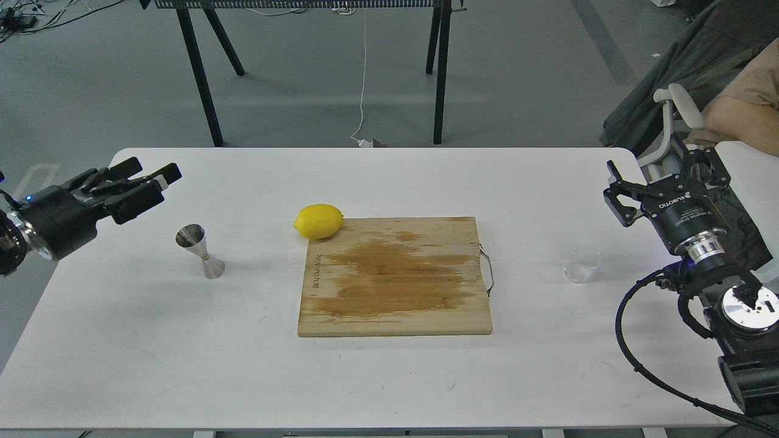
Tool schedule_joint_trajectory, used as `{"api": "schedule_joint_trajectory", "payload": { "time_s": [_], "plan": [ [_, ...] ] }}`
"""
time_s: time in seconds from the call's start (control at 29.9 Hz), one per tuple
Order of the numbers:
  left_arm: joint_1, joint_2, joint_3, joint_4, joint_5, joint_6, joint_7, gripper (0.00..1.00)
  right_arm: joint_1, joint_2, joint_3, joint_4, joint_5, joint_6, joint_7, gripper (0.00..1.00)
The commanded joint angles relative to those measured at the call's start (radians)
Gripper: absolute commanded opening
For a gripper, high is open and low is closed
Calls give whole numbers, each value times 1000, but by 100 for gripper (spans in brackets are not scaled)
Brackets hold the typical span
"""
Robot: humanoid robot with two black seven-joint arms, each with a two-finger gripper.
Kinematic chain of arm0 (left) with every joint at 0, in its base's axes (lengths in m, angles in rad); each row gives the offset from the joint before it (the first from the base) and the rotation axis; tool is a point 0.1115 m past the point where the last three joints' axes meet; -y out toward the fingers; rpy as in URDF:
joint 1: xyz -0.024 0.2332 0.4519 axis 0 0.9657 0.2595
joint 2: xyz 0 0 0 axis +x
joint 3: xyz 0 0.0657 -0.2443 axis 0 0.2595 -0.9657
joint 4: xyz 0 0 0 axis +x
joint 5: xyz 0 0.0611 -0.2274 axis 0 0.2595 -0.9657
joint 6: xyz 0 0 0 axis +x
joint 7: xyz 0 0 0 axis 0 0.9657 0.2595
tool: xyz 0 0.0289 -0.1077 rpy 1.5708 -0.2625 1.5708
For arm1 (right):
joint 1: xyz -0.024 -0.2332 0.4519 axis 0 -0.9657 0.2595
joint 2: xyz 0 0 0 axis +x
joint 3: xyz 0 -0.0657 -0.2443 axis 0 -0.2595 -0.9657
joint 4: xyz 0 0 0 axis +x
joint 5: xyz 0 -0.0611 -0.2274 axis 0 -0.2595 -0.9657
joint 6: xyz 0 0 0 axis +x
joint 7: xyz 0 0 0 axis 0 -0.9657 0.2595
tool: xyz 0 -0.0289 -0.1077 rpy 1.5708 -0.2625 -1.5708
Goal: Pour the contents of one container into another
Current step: 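Close the left gripper around the steel jigger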
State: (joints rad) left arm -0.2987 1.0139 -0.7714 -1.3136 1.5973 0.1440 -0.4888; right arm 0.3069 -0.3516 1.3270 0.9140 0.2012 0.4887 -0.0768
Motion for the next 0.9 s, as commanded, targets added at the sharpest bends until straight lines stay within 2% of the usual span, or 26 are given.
{"api": "schedule_joint_trajectory", "payload": {
  "time_s": [0.0,0.13,0.27,0.5,0.67,0.87],
  "plan": [
    [88,-23,1,-1,0,118,0,100,0,-1,0,-3,0,0,0,99],
    [159,-52,0,-1,0,232,0,100,-3,-3,0,-4,0,0,0,99],
    [219,-90,-2,11,1,285,0,100,-2,-4,1,-10,0,0,0,99],
    [266,-190,6,25,64,289,0,100,1,-6,1,-10,0,0,0,99],
    [257,-279,1,126,170,282,0,100,3,-6,1,-10,0,0,0,99],
    [204,-316,12,247,188,270,0,100,3,-9,3,-9,0,0,0,99]
  ]
}}
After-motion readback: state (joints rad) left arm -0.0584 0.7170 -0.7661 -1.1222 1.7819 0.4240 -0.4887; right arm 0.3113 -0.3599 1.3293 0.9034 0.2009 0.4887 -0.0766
